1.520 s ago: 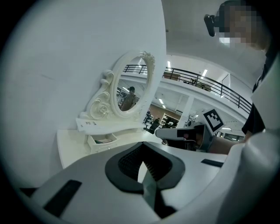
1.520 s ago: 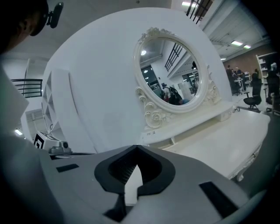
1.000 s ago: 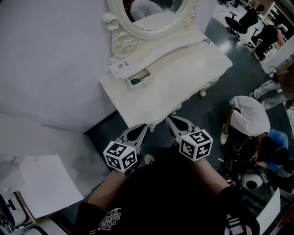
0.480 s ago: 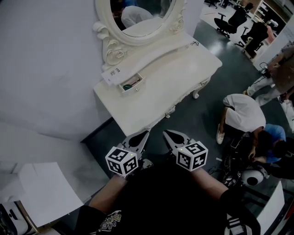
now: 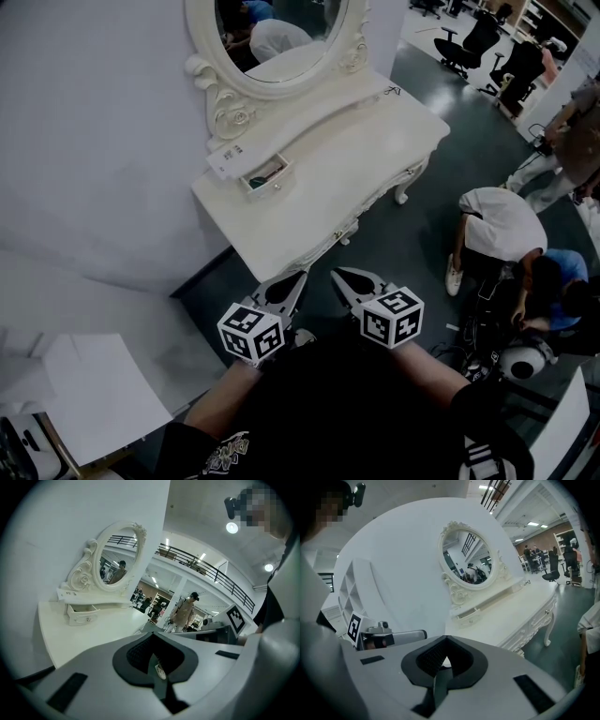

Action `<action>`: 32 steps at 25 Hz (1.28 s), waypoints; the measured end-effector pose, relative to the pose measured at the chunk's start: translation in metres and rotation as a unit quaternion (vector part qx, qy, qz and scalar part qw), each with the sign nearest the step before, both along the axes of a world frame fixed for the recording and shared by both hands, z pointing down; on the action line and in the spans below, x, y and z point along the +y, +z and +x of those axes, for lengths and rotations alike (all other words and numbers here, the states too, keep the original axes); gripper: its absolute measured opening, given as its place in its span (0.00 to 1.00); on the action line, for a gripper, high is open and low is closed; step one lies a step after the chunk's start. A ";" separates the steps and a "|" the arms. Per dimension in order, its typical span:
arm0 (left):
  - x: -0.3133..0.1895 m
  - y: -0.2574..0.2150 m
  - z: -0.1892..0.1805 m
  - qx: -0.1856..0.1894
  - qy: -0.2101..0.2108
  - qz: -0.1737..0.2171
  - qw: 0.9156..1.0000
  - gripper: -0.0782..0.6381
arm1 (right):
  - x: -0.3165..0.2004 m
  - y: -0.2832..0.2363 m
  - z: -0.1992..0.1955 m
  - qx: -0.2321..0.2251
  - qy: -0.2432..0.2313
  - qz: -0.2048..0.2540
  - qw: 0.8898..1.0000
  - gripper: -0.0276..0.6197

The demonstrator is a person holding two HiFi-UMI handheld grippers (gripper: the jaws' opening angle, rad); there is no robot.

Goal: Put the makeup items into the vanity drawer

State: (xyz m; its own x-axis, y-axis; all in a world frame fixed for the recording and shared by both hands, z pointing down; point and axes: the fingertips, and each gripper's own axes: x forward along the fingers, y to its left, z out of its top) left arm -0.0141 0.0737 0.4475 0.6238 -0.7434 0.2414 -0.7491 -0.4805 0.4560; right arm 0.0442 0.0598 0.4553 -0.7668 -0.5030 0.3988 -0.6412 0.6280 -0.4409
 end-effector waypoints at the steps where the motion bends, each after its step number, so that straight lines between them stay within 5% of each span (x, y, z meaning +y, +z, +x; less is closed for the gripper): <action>1: 0.001 0.000 0.000 0.000 0.000 0.000 1.000 0.11 | 0.000 0.000 0.000 0.000 -0.001 0.001 1.000 0.09; 32: -0.002 0.010 -0.018 0.015 -0.020 -0.022 0.999 0.11 | 0.002 0.008 -0.032 0.008 -0.051 -0.006 0.999 0.09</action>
